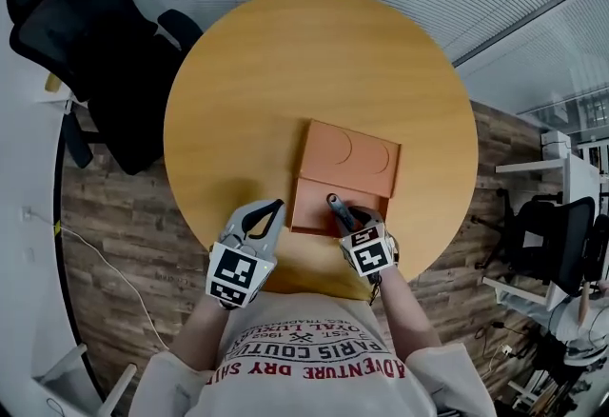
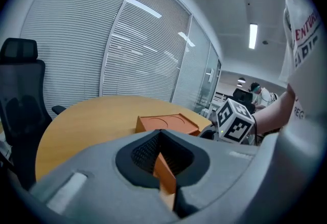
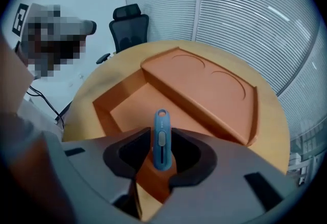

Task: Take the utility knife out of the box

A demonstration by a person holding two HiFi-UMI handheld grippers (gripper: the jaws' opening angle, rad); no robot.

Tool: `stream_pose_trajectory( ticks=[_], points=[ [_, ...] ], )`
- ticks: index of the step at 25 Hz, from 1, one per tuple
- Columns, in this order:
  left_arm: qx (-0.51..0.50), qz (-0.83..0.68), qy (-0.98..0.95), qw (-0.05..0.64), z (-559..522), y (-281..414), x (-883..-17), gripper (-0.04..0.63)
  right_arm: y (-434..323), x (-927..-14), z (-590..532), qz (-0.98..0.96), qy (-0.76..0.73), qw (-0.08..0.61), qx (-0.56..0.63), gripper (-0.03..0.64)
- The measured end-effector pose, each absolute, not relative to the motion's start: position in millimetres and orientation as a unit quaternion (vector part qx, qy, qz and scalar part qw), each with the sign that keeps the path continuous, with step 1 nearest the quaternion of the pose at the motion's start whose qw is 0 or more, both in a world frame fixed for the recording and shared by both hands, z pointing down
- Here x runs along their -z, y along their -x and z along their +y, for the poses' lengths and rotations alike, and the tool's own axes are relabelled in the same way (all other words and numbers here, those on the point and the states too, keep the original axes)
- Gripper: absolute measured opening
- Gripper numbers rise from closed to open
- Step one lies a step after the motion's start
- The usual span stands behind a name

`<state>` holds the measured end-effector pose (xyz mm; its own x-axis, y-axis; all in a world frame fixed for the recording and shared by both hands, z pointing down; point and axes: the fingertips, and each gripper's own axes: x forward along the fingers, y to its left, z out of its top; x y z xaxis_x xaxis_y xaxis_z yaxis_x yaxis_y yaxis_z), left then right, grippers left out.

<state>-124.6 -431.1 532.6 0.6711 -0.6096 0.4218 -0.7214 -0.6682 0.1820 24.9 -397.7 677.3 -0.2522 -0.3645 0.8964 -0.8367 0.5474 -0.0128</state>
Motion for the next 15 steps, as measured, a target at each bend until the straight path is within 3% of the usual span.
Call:
stream_pose_trajectory(
  ticks=[9, 15],
  points=[
    [-0.170, -0.377, -0.893, 0.176, -448.3, 138.7, -548.7, -0.005, -21.1, -710.0, -399.8, -0.710, -0.367, 0.535, -0.274, 0.161],
    [-0.168, -0.380, -0.892, 0.176, -457.4, 142.3, -548.6, -0.005, -19.1, -711.5, -402.0, -0.701, -0.354, 0.546, -0.292, 0.169]
  ],
)
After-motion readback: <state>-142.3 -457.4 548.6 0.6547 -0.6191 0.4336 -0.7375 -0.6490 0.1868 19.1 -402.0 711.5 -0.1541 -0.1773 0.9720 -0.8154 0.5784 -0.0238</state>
